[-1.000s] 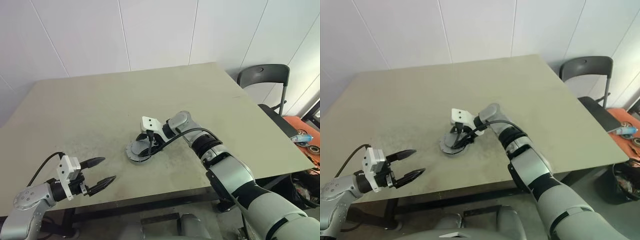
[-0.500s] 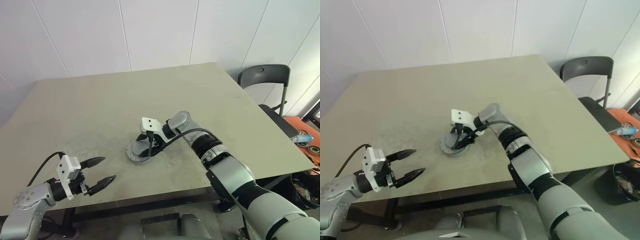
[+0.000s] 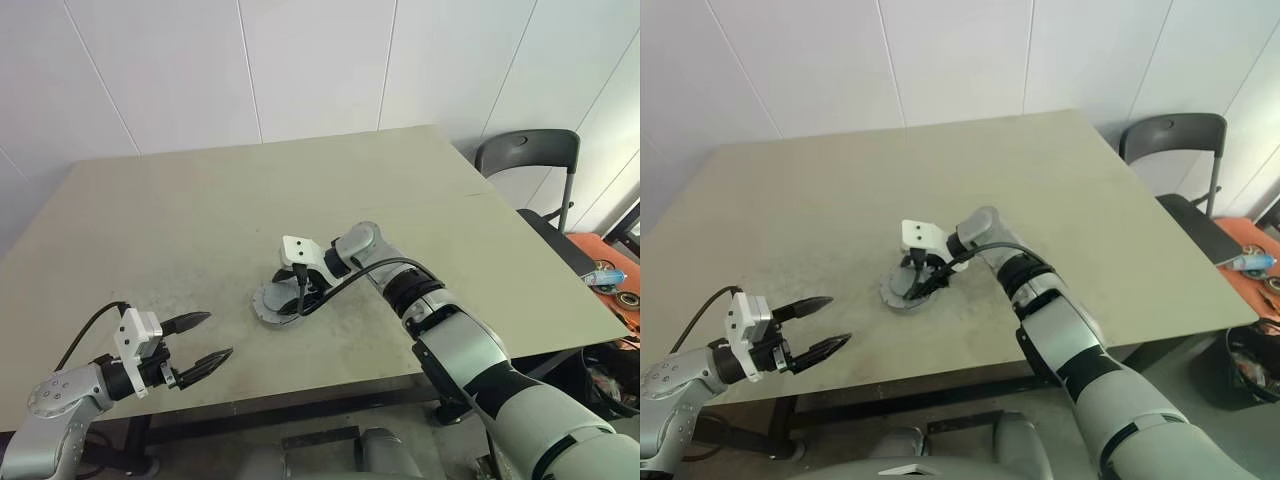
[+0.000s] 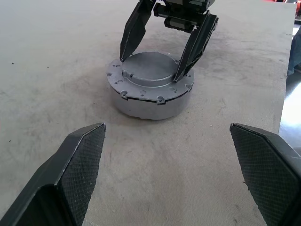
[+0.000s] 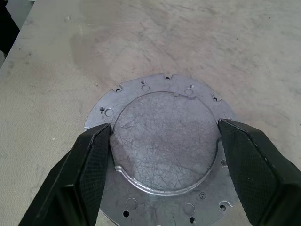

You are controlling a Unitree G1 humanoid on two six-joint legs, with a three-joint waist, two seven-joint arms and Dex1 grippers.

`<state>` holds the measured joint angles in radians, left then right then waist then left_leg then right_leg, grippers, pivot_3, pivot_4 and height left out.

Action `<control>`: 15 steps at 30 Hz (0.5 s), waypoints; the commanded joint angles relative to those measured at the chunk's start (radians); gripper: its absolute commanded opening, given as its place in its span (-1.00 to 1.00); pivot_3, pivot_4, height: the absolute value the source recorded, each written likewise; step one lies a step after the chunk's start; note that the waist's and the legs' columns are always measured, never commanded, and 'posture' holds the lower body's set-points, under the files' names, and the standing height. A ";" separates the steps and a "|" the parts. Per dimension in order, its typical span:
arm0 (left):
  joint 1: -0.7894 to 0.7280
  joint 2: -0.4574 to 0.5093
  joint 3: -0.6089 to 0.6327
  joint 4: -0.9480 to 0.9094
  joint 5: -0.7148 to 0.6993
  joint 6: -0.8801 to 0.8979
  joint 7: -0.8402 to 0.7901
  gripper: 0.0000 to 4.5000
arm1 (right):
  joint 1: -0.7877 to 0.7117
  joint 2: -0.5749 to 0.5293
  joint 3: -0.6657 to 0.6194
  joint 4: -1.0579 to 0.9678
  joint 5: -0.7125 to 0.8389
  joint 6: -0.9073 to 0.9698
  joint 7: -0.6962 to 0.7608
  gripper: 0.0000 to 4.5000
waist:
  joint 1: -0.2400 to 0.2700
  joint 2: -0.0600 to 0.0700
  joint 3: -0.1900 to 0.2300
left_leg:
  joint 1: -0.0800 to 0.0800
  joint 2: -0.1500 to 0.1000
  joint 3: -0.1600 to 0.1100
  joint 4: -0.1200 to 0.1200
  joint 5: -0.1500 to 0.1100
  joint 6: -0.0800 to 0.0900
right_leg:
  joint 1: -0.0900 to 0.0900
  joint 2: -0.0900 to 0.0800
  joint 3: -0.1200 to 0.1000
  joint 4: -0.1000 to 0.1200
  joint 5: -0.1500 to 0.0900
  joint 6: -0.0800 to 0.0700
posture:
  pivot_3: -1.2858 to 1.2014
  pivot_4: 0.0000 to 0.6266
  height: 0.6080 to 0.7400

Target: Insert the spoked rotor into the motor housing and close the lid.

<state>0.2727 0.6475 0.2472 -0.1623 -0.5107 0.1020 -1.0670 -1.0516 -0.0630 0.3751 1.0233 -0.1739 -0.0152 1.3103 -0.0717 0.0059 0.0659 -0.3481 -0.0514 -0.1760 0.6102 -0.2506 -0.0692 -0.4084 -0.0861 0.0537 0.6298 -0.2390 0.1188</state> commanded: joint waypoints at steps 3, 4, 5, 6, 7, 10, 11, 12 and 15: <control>-0.007 0.012 0.013 -0.035 -0.006 -0.001 0.001 1.00 | -0.018 -0.010 0.009 -0.001 -0.012 0.010 0.013 0.46 | 0.000 0.000 0.000 | 0.000 0.000 0.000 0.000 0.000 0.000 | 0.000 0.000 0.000 0.000 0.000 0.000 | 0.03 -1.00 1.00; -0.008 0.012 0.013 -0.034 -0.006 -0.001 0.001 1.00 | -0.022 -0.011 0.007 0.001 -0.011 0.011 0.012 0.46 | 0.000 0.000 0.000 | 0.000 0.000 0.000 0.000 0.000 0.000 | 0.000 0.000 0.000 0.000 0.000 0.000 | 0.03 -1.00 1.00; -0.008 0.012 0.013 -0.034 -0.006 -0.001 0.000 1.00 | -0.025 -0.012 0.005 0.002 -0.009 0.008 0.016 0.46 | 0.000 0.000 0.000 | 0.000 0.000 0.000 0.000 0.000 0.000 | 0.000 0.000 0.000 0.000 0.000 0.000 | 0.03 -1.00 1.00; -0.009 0.012 0.013 -0.034 -0.006 0.000 0.000 1.00 | -0.027 -0.012 0.004 0.002 -0.008 0.008 0.020 0.46 | 0.000 0.000 0.000 | 0.000 0.000 0.000 0.000 0.000 0.000 | 0.000 0.000 0.000 0.000 0.000 0.000 | 0.03 -1.00 1.00; -0.011 0.012 0.012 -0.033 -0.006 -0.001 0.000 1.00 | -0.029 -0.013 0.004 0.002 -0.009 0.008 0.018 0.46 | 0.000 0.000 0.000 | 0.000 0.000 0.000 0.000 0.000 0.000 | 0.000 0.000 0.000 0.000 0.000 0.000 | 0.03 -1.00 1.00; -0.014 0.011 0.011 -0.031 -0.005 -0.002 0.001 1.00 | -0.030 -0.013 0.007 0.003 -0.012 0.005 0.017 0.46 | 0.001 0.000 0.000 | 0.000 0.000 0.000 0.000 0.000 0.000 | 0.000 0.000 0.000 0.000 0.000 0.000 | 0.03 -1.00 1.00; -0.015 0.010 0.011 -0.031 -0.005 -0.002 0.002 1.00 | -0.029 -0.013 0.008 0.003 -0.013 0.004 0.016 0.46 | 0.001 0.000 0.000 | 0.000 0.000 0.000 0.000 0.000 0.000 | 0.000 0.000 0.000 0.000 0.000 0.000 | 0.03 -1.00 1.00; -0.016 0.009 0.009 -0.029 -0.003 -0.003 0.003 1.00 | -0.028 -0.012 0.011 0.008 -0.017 0.004 0.010 0.46 | 0.001 0.000 0.000 | 0.000 0.000 0.000 0.000 0.000 0.000 | 0.000 0.000 0.000 0.000 0.000 0.000 | 0.03 -1.00 1.00; -0.015 0.008 0.007 -0.029 0.002 -0.001 0.008 1.00 | -0.022 -0.009 0.014 0.025 -0.023 0.022 -0.001 0.46 | 0.001 0.000 0.000 | 0.000 0.000 0.000 0.000 0.000 0.000 | 0.000 0.000 0.000 0.000 0.000 0.000 | 0.03 -1.00 1.00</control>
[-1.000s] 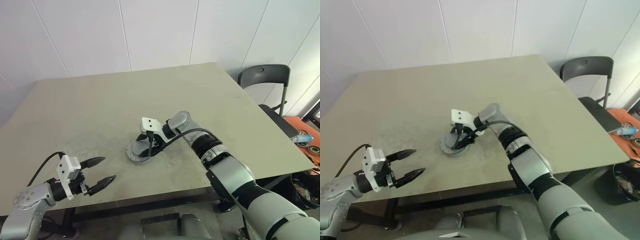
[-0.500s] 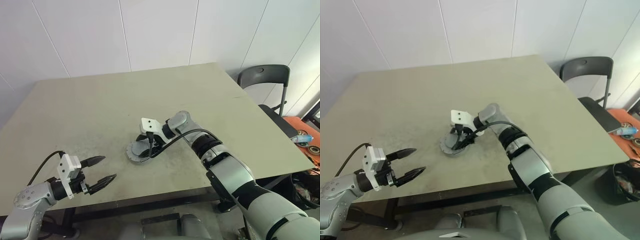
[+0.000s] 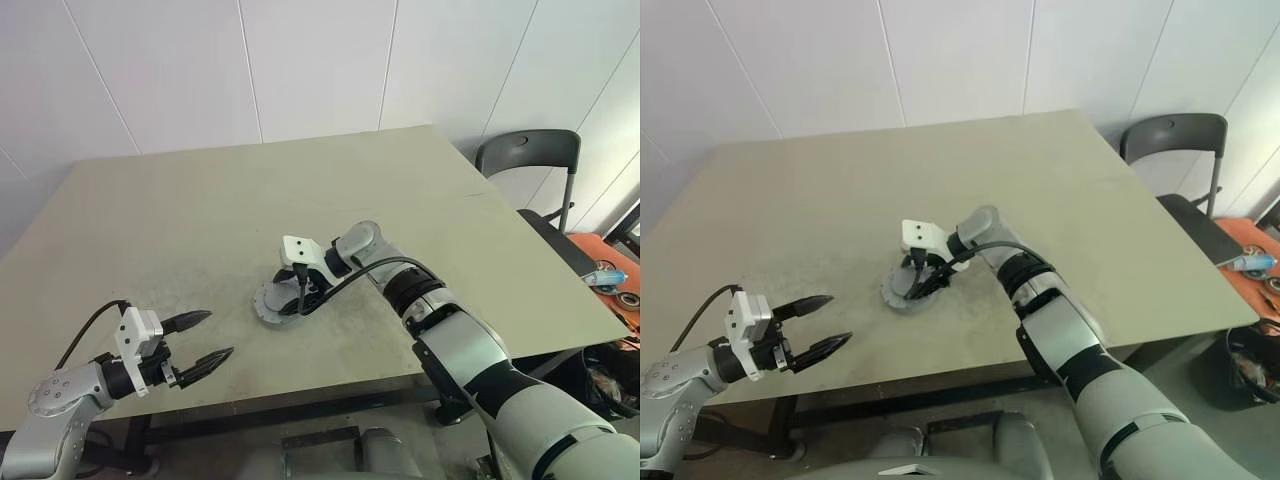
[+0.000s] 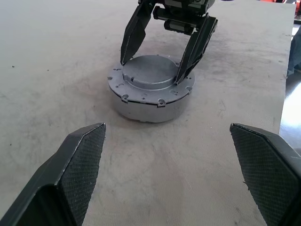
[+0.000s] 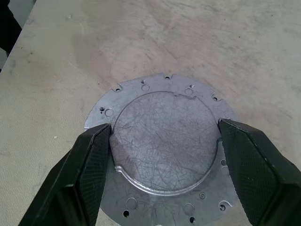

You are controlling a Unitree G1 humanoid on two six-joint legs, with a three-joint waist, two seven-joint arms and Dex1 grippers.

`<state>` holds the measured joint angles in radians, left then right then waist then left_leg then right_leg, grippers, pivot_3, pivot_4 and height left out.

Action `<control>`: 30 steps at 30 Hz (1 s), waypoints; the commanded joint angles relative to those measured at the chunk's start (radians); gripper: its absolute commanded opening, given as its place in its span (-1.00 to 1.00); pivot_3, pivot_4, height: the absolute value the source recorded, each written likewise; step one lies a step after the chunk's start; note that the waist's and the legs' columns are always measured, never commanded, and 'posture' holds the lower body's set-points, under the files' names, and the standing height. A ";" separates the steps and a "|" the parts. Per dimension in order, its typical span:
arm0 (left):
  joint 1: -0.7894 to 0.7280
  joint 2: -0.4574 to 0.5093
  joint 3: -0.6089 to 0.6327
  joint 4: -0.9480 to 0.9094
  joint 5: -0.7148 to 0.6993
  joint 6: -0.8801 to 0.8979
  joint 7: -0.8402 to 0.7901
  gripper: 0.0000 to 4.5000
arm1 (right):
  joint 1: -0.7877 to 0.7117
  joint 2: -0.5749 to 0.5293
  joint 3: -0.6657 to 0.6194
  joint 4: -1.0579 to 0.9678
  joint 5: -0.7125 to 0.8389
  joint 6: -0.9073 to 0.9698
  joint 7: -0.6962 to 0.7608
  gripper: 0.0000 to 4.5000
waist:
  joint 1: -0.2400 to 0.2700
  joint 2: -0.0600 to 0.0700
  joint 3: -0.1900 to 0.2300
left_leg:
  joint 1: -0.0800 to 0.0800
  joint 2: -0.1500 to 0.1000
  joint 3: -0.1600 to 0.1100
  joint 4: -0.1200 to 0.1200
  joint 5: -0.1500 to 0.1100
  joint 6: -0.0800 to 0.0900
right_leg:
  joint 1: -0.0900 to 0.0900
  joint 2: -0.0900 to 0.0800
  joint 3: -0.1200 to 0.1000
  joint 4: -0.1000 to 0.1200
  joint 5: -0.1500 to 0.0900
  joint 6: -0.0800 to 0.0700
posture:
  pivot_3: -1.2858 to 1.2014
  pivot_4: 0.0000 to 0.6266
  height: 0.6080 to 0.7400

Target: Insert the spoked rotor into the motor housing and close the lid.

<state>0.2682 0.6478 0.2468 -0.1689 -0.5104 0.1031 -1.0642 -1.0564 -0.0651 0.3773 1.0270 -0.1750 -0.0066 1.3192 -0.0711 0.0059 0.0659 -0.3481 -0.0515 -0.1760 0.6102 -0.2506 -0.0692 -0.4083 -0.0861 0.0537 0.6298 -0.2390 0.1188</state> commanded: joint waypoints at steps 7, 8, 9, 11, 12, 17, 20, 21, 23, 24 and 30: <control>-0.005 0.011 0.007 -0.026 0.003 0.005 0.012 1.00 | -0.021 -0.004 0.029 0.058 -0.042 0.022 -0.032 0.46 | 0.001 0.000 0.000 | 0.004 0.000 0.000 0.000 0.000 0.000 | 0.004 0.000 0.000 0.000 0.000 0.000 | 0.03 -1.00 1.00; -0.004 0.011 0.007 -0.027 0.004 0.006 0.013 1.00 | -0.021 -0.004 0.030 0.060 -0.042 0.020 -0.029 0.46 | 0.001 0.000 0.000 | 0.004 0.000 0.000 0.000 0.000 0.000 | 0.004 0.000 0.000 0.000 0.000 0.000 | 0.03 -1.00 1.00; -0.004 0.015 0.006 -0.029 0.001 0.023 0.018 1.00 | -0.021 -0.003 0.029 0.061 -0.040 0.021 -0.027 0.46 | 0.001 0.000 0.000 | 0.005 0.000 0.000 0.000 0.000 0.000 | 0.005 0.000 0.000 0.000 0.000 0.000 | 0.03 -1.00 1.00; -0.007 0.018 0.004 -0.033 0.003 0.055 0.040 1.00 | -0.021 -0.002 0.027 0.063 -0.037 0.021 -0.026 0.46 | 0.001 0.000 0.000 | 0.006 0.000 0.000 0.000 0.000 0.000 | 0.006 0.000 0.000 0.000 0.000 0.000 | 0.03 -1.00 1.00; -0.014 0.015 0.002 -0.034 0.013 0.063 0.059 1.00 | -0.021 -0.002 0.027 0.064 -0.036 0.020 -0.026 0.46 | 0.001 0.000 0.000 | 0.006 0.000 0.000 0.000 0.000 0.000 | 0.006 0.000 0.000 0.000 0.000 0.000 | 0.03 -1.00 1.00; -0.071 -0.004 -0.010 -0.053 0.010 0.151 0.153 1.00 | -0.020 -0.001 0.025 0.064 -0.035 0.019 -0.027 0.46 | 0.002 0.000 0.000 | 0.006 0.000 0.000 0.000 0.000 0.000 | 0.006 0.000 0.000 0.000 0.000 0.000 | 0.03 -1.00 1.00; -0.104 -0.005 -0.013 -0.064 -0.049 0.218 0.136 0.92 | -0.021 0.000 0.023 0.061 -0.033 0.021 -0.026 0.46 | 0.000 0.000 0.000 | 0.006 0.000 0.000 0.000 0.000 0.000 | 0.006 0.000 0.000 0.000 0.000 0.000 | 0.03 -1.00 1.00; -0.117 -0.005 -0.020 -0.063 -0.043 0.226 0.142 0.82 | -0.022 0.001 0.023 0.060 -0.032 0.022 -0.026 0.46 | 0.000 0.000 0.000 | 0.006 0.000 0.000 0.000 0.000 0.000 | 0.006 0.000 0.000 0.000 0.000 0.000 | 0.03 -1.00 1.00; -0.143 -0.009 -0.040 -0.057 -0.016 0.211 0.147 0.59 | -0.022 0.002 0.022 0.060 -0.031 0.022 -0.025 0.46 | 0.001 0.000 0.000 | 0.006 0.000 0.000 0.000 0.000 0.000 | 0.006 0.000 0.000 0.000 0.000 0.000 | 0.03 -1.00 1.00; -0.155 -0.011 -0.051 -0.053 -0.003 0.199 0.146 0.44 | -0.023 0.002 0.022 0.060 -0.031 0.022 -0.025 0.46 | 0.001 0.000 0.000 | 0.006 0.000 0.000 0.000 0.000 0.000 | 0.006 0.000 0.000 0.000 0.000 0.000 | 0.03 -1.00 1.00; -0.315 -0.094 -0.153 0.037 0.104 0.153 0.219 -0.48 | -0.032 0.011 0.019 0.067 -0.029 0.022 -0.031 0.46 | 0.001 -0.001 0.000 | 0.009 0.000 -0.001 0.001 0.000 0.000 | 0.009 0.000 0.000 0.000 0.000 0.000 | 0.03 -1.00 1.00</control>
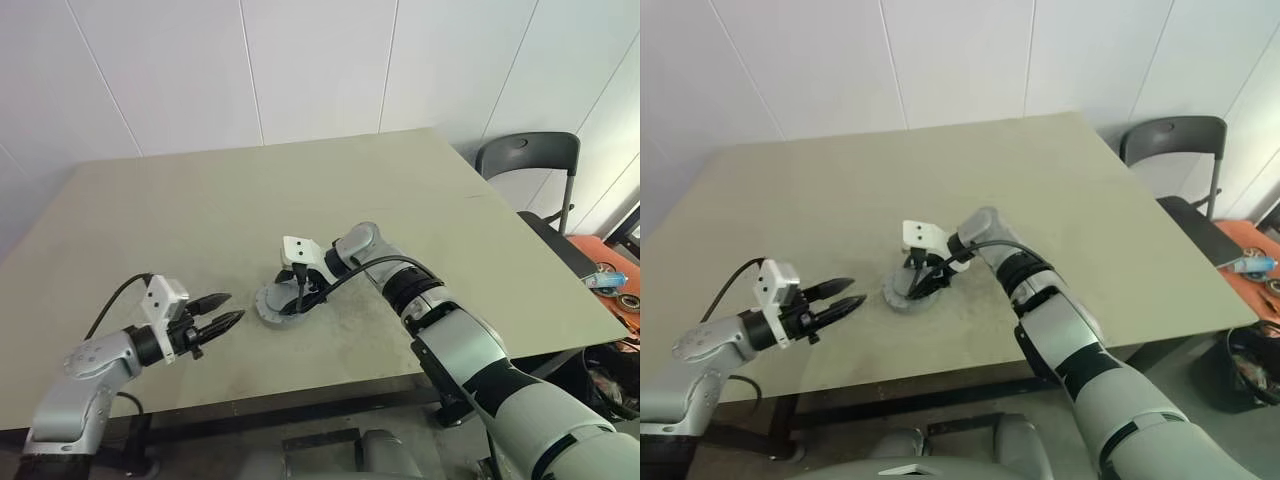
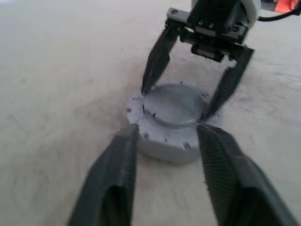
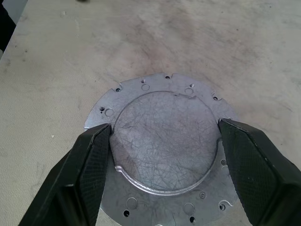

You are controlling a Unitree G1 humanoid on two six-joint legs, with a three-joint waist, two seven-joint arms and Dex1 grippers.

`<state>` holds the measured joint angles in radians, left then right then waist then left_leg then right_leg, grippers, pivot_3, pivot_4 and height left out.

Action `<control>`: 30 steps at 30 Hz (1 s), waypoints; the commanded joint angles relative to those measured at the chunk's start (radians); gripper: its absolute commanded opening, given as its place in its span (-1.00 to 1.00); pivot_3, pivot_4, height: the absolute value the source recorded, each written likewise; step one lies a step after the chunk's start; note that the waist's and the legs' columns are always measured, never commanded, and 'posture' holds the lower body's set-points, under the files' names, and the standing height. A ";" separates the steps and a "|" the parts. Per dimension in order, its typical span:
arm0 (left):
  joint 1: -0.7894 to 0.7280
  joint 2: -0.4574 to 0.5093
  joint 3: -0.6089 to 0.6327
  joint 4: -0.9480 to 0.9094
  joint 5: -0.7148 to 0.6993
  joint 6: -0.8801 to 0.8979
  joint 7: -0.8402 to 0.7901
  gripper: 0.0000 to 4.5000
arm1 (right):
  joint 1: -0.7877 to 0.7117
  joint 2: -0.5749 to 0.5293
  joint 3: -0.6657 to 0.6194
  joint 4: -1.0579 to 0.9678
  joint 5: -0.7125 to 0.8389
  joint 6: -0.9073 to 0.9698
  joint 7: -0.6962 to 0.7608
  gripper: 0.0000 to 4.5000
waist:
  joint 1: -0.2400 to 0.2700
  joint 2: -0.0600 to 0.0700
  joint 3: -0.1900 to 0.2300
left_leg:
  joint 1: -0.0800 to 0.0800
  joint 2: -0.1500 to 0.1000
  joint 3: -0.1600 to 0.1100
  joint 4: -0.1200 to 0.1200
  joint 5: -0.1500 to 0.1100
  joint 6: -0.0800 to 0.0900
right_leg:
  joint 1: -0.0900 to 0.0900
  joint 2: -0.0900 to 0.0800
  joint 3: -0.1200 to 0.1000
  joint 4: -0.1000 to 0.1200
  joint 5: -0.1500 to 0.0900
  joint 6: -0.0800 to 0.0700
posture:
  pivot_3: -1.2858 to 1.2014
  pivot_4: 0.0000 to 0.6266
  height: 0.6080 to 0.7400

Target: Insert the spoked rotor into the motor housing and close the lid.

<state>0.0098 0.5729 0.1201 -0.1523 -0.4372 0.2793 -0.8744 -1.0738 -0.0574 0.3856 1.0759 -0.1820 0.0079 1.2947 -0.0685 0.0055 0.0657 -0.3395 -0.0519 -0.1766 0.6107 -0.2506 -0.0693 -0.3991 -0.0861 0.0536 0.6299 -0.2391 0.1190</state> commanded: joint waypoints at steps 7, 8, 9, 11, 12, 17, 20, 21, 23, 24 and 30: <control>-0.139 -0.061 -0.112 0.132 0.110 0.005 0.067 -1.00 | -0.016 0.007 0.010 0.021 -0.021 0.005 -0.004 0.46 | -0.003 0.000 0.000 | 0.000 0.000 0.000 -0.001 0.000 0.000 | -0.001 0.000 0.000 0.000 0.000 0.000 | 0.03 -1.00 1.00; -0.140 -0.058 -0.126 0.134 0.120 0.021 0.067 -1.00 | -0.015 0.006 0.010 0.020 -0.022 0.006 -0.003 0.46 | -0.003 0.000 0.000 | 0.000 0.000 0.000 0.000 0.000 0.000 | 0.000 0.000 0.000 0.000 0.000 0.000 | 0.03 -1.00 1.00; -0.141 -0.054 -0.139 0.134 0.122 0.027 0.056 -1.00 | -0.014 0.006 0.011 0.019 -0.022 0.006 -0.003 0.46 | -0.003 0.000 0.000 | 0.000 0.000 0.000 0.000 0.000 0.000 | 0.000 0.000 0.000 0.000 0.000 0.000 | 0.03 -1.00 1.00; -0.142 -0.050 -0.150 0.129 0.126 0.054 0.057 -1.00 | -0.014 0.006 0.010 0.018 -0.021 0.007 -0.002 0.46 | -0.003 0.000 0.000 | 0.000 0.000 0.000 0.000 0.000 0.000 | 0.000 0.000 0.000 0.000 0.000 0.000 | 0.03 -1.00 1.00; -0.142 -0.047 -0.155 0.127 0.128 0.062 0.055 -1.00 | -0.014 0.006 0.010 0.018 -0.021 0.008 -0.001 0.46 | -0.003 0.000 0.000 | 0.000 0.000 0.000 0.000 0.000 0.000 | 0.000 0.000 0.000 0.000 0.000 0.000 | 0.03 -1.00 1.00; -0.152 -0.034 -0.171 0.129 0.147 0.083 0.053 -1.00 | -0.016 0.009 0.008 0.017 -0.018 0.014 0.001 0.46 | -0.003 0.000 0.000 | 0.001 0.000 0.000 0.000 0.000 0.000 | 0.001 0.000 0.000 0.000 0.000 0.000 | 0.03 -1.00 1.00; -0.154 -0.036 -0.167 0.121 0.139 0.100 0.058 -1.00 | -0.017 0.010 0.001 0.015 -0.011 0.024 0.006 0.46 | -0.003 0.000 0.000 | 0.001 0.000 0.000 0.000 0.000 0.000 | 0.001 0.000 0.000 0.000 0.000 0.000 | 0.03 -1.00 1.00; -0.154 -0.036 -0.166 0.119 0.139 0.102 0.058 -1.00 | -0.017 0.010 -0.003 0.014 -0.007 0.029 0.007 0.46 | -0.003 0.000 0.000 | 0.001 0.000 -0.001 0.000 0.000 0.000 | 0.001 0.000 0.000 0.000 0.000 0.000 | 0.03 -1.00 1.00; -0.153 -0.035 -0.166 0.114 0.139 0.107 0.057 -1.00 | -0.019 0.009 -0.010 0.009 -0.001 0.031 0.009 0.46 | -0.003 0.000 0.000 | 0.001 0.000 -0.001 0.000 0.000 0.000 | 0.001 0.000 0.000 0.000 0.000 0.000 | 0.03 -1.00 1.00; -0.153 -0.035 -0.166 0.113 0.139 0.109 0.057 -1.00 | -0.020 0.007 -0.013 0.003 0.004 0.036 0.021 0.79 | -0.002 0.000 0.000 | 0.001 0.000 -0.001 0.000 0.000 0.000 | 0.001 0.000 0.000 0.000 0.000 0.000 | 0.03 -1.00 1.00; -0.154 -0.032 -0.167 0.106 0.137 0.122 0.052 -1.00 | -0.033 0.003 -0.033 -0.027 0.024 0.055 0.037 0.98 | -0.002 0.000 0.000 | 0.001 0.000 -0.001 0.000 0.000 0.000 | 0.001 0.000 0.000 0.000 0.000 0.001 | 0.03 -1.00 1.00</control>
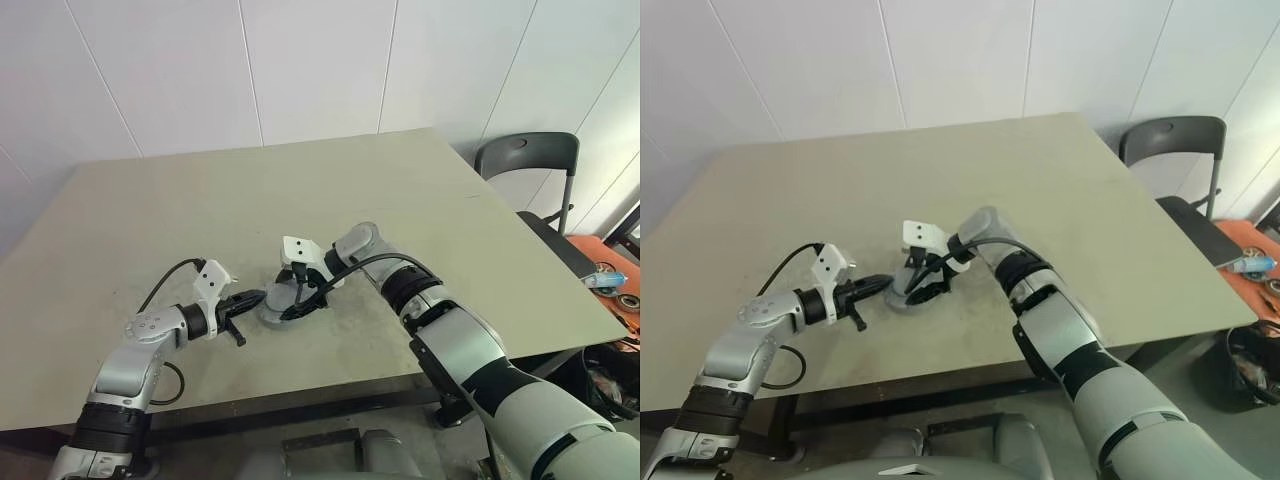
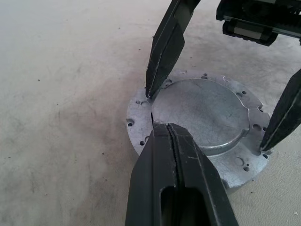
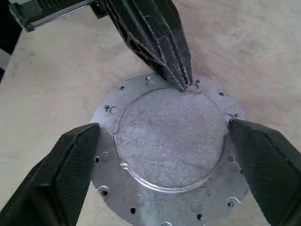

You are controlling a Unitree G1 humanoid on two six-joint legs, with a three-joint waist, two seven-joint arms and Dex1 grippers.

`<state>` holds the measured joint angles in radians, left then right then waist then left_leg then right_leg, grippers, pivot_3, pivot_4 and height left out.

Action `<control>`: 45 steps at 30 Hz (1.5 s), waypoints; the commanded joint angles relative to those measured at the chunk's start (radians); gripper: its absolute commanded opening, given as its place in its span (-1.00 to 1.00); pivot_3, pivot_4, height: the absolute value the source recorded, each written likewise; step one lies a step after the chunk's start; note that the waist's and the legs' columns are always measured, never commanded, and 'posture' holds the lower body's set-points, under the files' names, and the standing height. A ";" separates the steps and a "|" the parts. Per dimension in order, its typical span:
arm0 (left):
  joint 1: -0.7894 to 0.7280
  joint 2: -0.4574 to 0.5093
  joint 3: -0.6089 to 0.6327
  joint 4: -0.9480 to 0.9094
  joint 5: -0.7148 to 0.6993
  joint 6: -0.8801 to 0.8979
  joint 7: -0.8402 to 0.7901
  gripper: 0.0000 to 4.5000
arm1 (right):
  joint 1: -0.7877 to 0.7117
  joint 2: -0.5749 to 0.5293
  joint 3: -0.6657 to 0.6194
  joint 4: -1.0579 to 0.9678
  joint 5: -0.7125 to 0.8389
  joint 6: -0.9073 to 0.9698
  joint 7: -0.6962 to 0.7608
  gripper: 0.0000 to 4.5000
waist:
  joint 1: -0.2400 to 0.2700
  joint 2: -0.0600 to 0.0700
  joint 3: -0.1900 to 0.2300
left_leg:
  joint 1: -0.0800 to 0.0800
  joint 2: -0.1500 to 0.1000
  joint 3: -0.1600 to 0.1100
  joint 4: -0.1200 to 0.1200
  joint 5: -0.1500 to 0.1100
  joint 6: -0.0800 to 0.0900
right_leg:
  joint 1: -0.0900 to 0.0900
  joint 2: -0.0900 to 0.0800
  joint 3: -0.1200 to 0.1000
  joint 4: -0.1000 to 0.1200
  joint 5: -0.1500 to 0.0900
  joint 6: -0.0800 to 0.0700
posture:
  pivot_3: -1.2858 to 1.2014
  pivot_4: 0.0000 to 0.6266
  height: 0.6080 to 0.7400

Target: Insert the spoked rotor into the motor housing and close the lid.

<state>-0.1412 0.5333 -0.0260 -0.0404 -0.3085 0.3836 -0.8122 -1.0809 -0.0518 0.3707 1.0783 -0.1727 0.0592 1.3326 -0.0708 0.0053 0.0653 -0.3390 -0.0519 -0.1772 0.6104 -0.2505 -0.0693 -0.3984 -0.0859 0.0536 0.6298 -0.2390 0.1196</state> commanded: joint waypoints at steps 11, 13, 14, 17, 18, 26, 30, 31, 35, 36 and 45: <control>-0.013 0.011 -0.021 -0.003 0.012 0.023 -0.019 -1.00 | -0.078 -0.051 -0.132 -0.074 0.117 0.140 0.032 0.98 | 0.000 0.000 0.000 | -0.001 0.000 0.000 0.000 0.000 0.000 | -0.001 0.000 0.000 0.000 0.000 0.000 | 0.03 -1.00 1.00; -0.015 0.011 -0.021 -0.002 0.012 0.022 -0.020 -1.00 | -0.084 -0.065 -0.183 -0.086 0.163 0.206 0.014 0.98 | 0.001 0.000 0.000 | -0.001 0.000 0.000 0.000 0.000 0.000 | -0.001 0.000 0.000 0.000 0.000 0.000 | 0.03 -1.00 1.00; -0.016 0.011 -0.022 -0.002 0.012 0.022 -0.022 -1.00 | -0.087 -0.072 -0.206 -0.091 0.184 0.260 0.008 0.98 | 0.001 0.000 0.000 | -0.001 0.000 0.000 0.000 0.000 0.000 | -0.001 0.000 0.000 0.000 0.000 0.000 | 0.03 -1.00 1.00; -0.017 0.012 -0.021 -0.002 0.011 0.022 -0.026 -1.00 | -0.068 -0.098 -0.235 -0.129 0.218 0.389 -0.006 0.98 | 0.001 0.000 0.000 | -0.001 0.000 0.000 0.000 0.000 0.000 | -0.001 0.000 0.000 -0.001 0.000 0.000 | 0.03 -1.00 1.00; -0.020 0.012 -0.021 0.000 0.011 0.021 -0.027 -1.00 | -0.058 -0.113 -0.256 -0.150 0.251 0.504 0.007 0.98 | 0.001 0.000 0.000 | -0.001 0.000 0.000 0.000 0.000 0.000 | -0.001 0.000 0.000 -0.001 0.000 0.000 | 0.03 -1.00 1.00; -0.045 0.017 -0.023 0.039 0.022 0.001 -0.049 -1.00 | 0.077 -0.210 -0.256 -0.518 0.402 1.327 -0.139 0.98 | 0.005 0.000 0.000 | -0.007 0.000 0.000 0.001 0.000 0.000 | -0.006 -0.001 0.000 -0.001 0.000 0.000 | 0.03 -1.00 1.00; -0.056 0.018 -0.027 0.050 0.025 -0.004 -0.060 -1.00 | 0.064 -0.203 -0.396 -0.409 0.413 1.464 -0.304 0.98 | 0.004 0.000 0.000 | -0.009 0.000 0.000 0.002 0.000 0.000 | -0.008 -0.001 0.000 0.000 0.000 0.000 | 0.03 -1.00 1.00; -0.058 0.018 -0.028 0.053 0.026 -0.006 -0.063 -1.00 | 0.065 -0.192 -0.432 -0.388 0.416 1.474 -0.347 0.98 | 0.004 0.000 0.000 | -0.009 -0.001 0.000 0.002 0.000 0.000 | -0.008 -0.001 0.000 -0.001 0.000 0.000 | 0.03 -1.00 1.00; -0.063 0.018 -0.030 0.060 0.030 -0.008 -0.070 -1.00 | 0.059 -0.140 -0.542 -0.330 0.434 1.480 -0.475 0.98 | 0.003 0.000 0.000 | -0.011 -0.001 0.001 0.002 0.000 0.000 | -0.009 -0.001 0.000 -0.001 0.001 0.001 | 0.03 -1.00 1.00; -0.064 0.017 -0.030 0.061 0.030 -0.009 -0.070 -1.00 | 0.058 -0.127 -0.566 -0.318 0.441 1.479 -0.498 0.98 | 0.002 0.000 0.000 | -0.011 -0.001 0.001 0.002 0.000 0.000 | -0.010 -0.001 0.000 -0.001 0.001 0.002 | 0.03 -1.00 1.00; -0.053 0.019 -0.026 0.049 0.026 -0.003 -0.067 -1.00 | 0.083 -0.014 -0.782 -0.258 0.533 1.491 -0.673 0.98 | 0.001 0.000 0.000 | -0.011 -0.001 0.001 0.002 0.000 0.000 | -0.010 -0.001 0.000 -0.001 0.002 0.003 | 0.03 -1.00 1.00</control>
<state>-0.2028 0.5454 -0.0398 0.0065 -0.2921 0.3757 -0.8735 -0.9924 -0.0739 -0.3668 0.8177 0.3239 1.5547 0.6834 -0.0695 0.0052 0.0652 -0.3503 -0.0525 -0.1767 0.6125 -0.2504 -0.0691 -0.4079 -0.0867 0.0533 0.6286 -0.2370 0.1231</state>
